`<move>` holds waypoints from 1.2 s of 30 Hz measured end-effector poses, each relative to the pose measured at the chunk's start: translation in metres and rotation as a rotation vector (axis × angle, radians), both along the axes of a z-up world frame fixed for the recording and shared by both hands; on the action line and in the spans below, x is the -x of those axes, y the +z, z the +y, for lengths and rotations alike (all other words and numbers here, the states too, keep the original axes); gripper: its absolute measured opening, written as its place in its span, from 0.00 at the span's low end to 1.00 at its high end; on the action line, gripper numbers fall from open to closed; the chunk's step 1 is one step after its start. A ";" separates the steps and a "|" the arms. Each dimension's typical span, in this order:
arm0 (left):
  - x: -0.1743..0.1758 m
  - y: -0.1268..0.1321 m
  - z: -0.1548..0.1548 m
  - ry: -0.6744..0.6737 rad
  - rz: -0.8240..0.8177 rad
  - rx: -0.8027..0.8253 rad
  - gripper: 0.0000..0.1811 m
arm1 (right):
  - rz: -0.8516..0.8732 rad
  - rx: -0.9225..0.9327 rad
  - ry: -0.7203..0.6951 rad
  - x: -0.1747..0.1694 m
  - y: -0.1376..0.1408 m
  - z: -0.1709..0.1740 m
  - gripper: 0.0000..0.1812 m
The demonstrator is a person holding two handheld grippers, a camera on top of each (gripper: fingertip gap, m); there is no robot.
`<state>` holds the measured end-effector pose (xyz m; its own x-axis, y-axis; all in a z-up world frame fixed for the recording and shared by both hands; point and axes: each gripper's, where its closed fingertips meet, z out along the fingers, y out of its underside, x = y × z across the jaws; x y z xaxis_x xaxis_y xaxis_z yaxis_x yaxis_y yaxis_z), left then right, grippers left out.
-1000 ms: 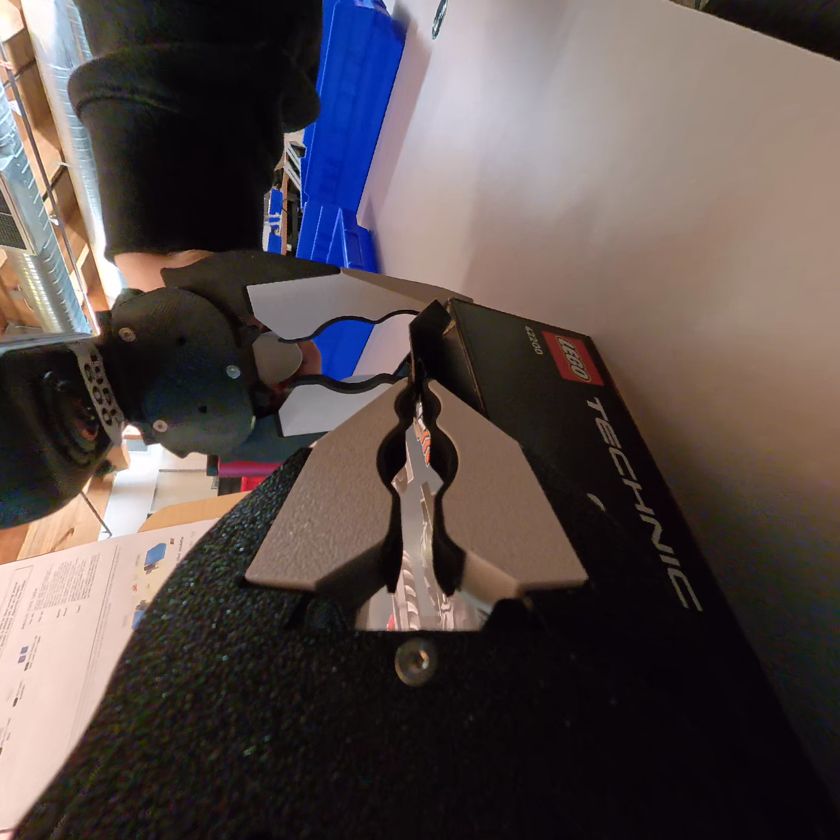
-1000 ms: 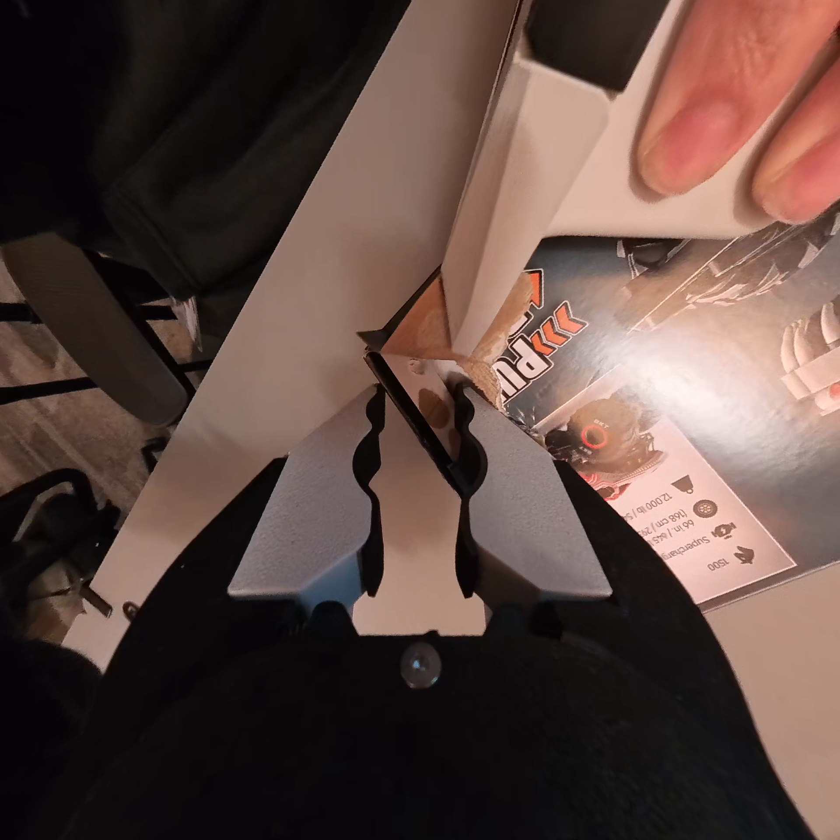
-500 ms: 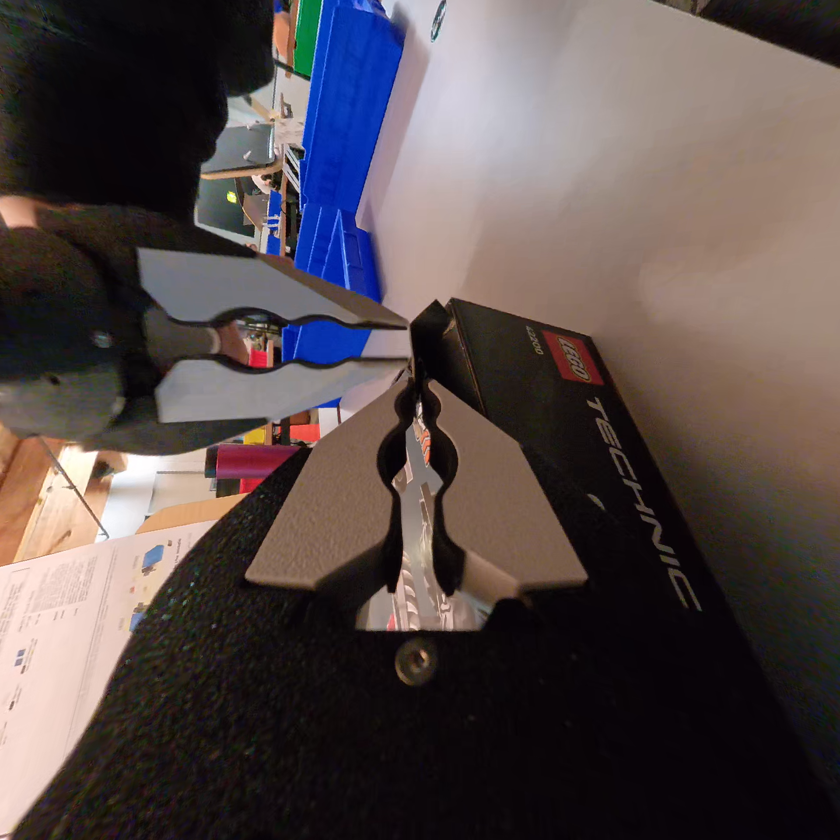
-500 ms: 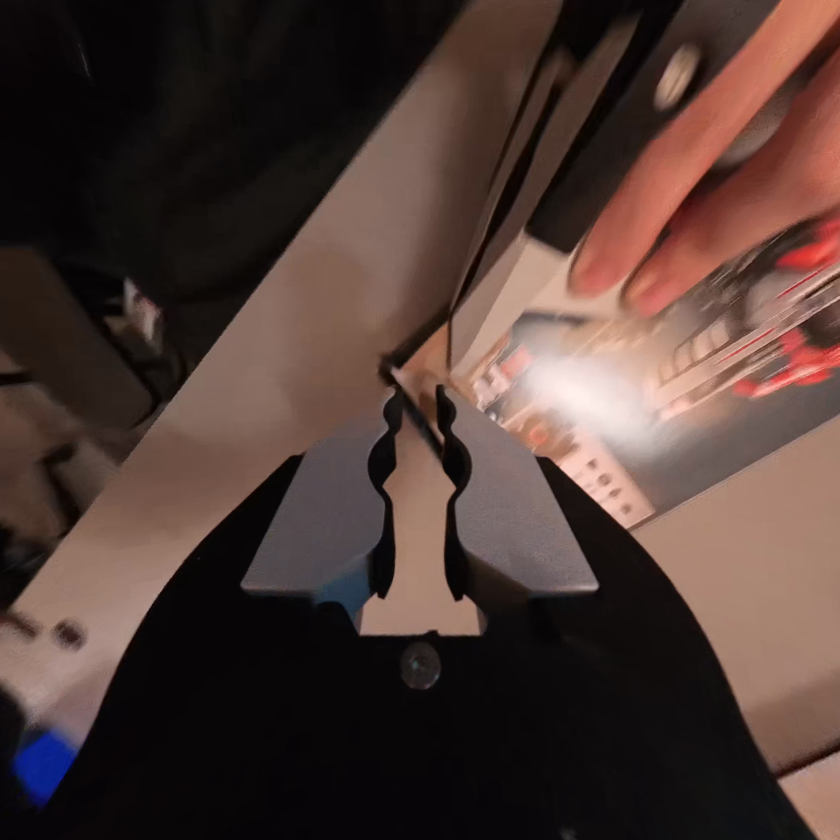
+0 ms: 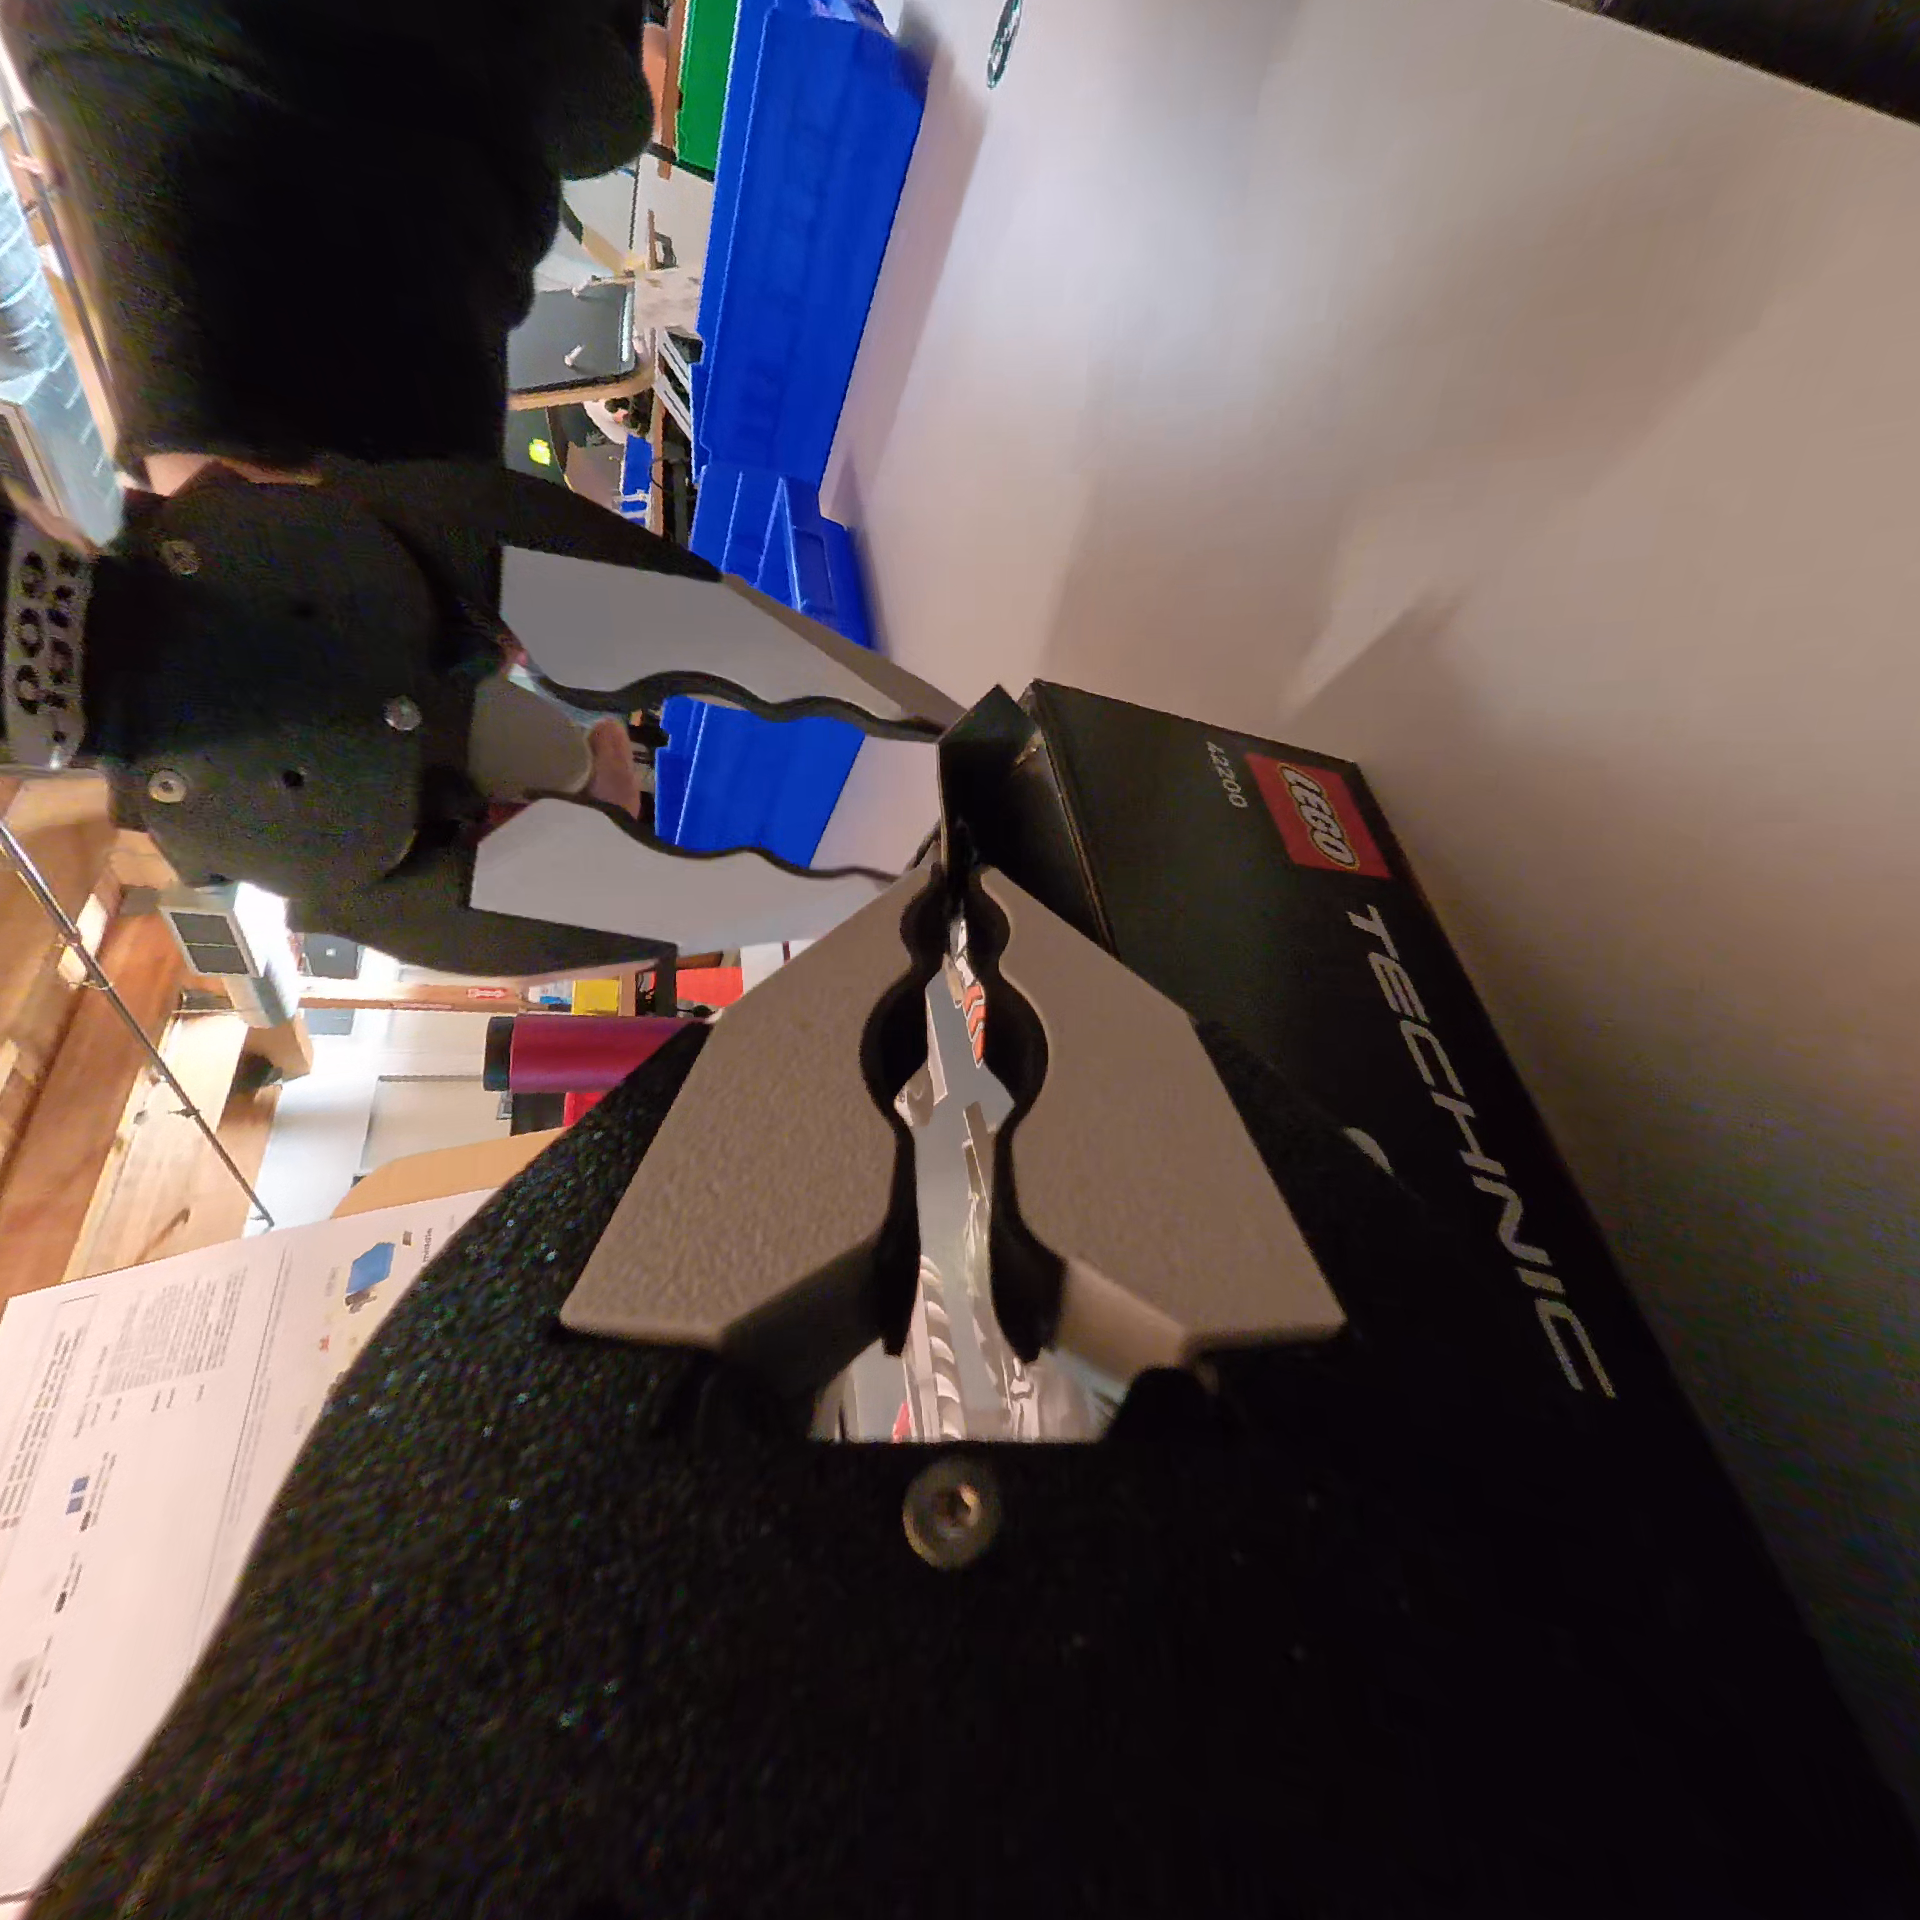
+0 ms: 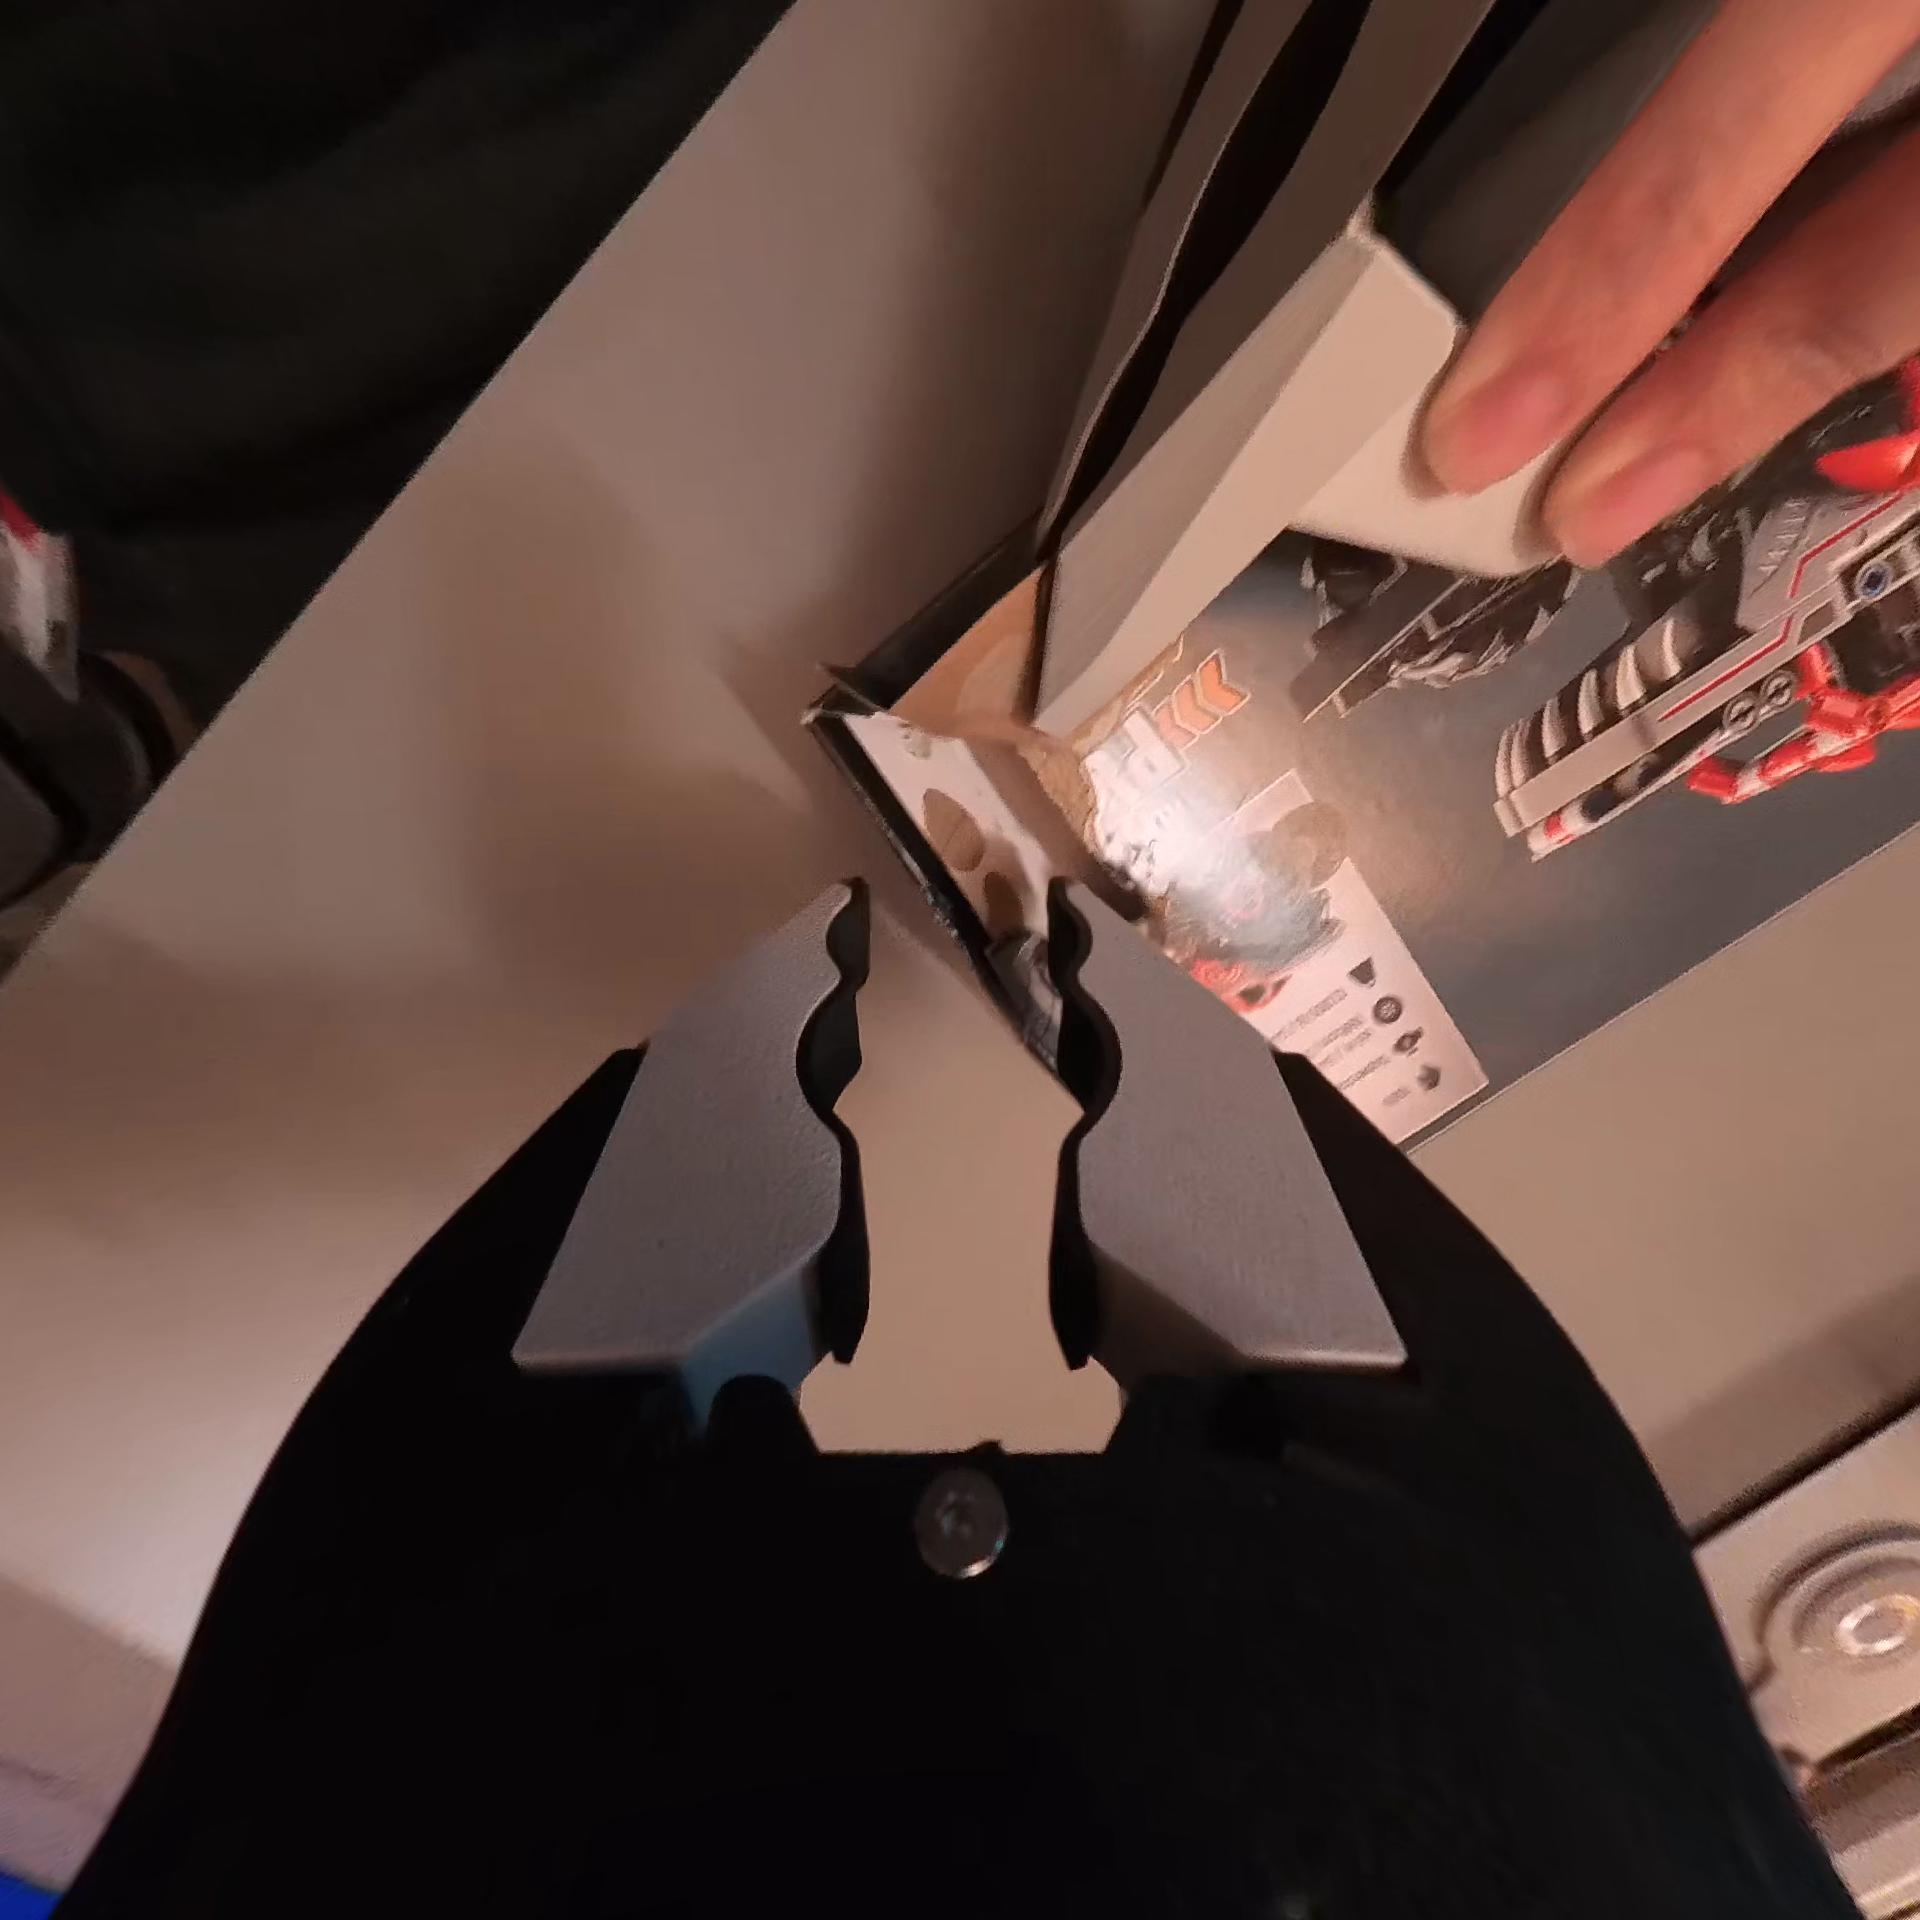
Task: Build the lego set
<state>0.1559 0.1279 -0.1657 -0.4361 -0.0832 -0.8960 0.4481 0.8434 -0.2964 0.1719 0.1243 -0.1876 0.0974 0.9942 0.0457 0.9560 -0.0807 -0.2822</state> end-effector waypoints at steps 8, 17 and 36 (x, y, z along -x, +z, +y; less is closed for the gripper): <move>-0.001 0.001 0.001 0.002 -0.011 -0.003 0.01 | -0.116 0.054 0.085 -0.010 -0.021 0.003 0.12; 0.003 0.026 0.010 -0.029 -0.074 0.138 0.07 | -0.043 0.216 0.017 -0.003 -0.018 -0.006 0.12; 0.026 -0.003 0.147 0.730 1.004 1.147 0.00 | -0.043 0.338 -0.047 -0.005 -0.017 -0.015 0.16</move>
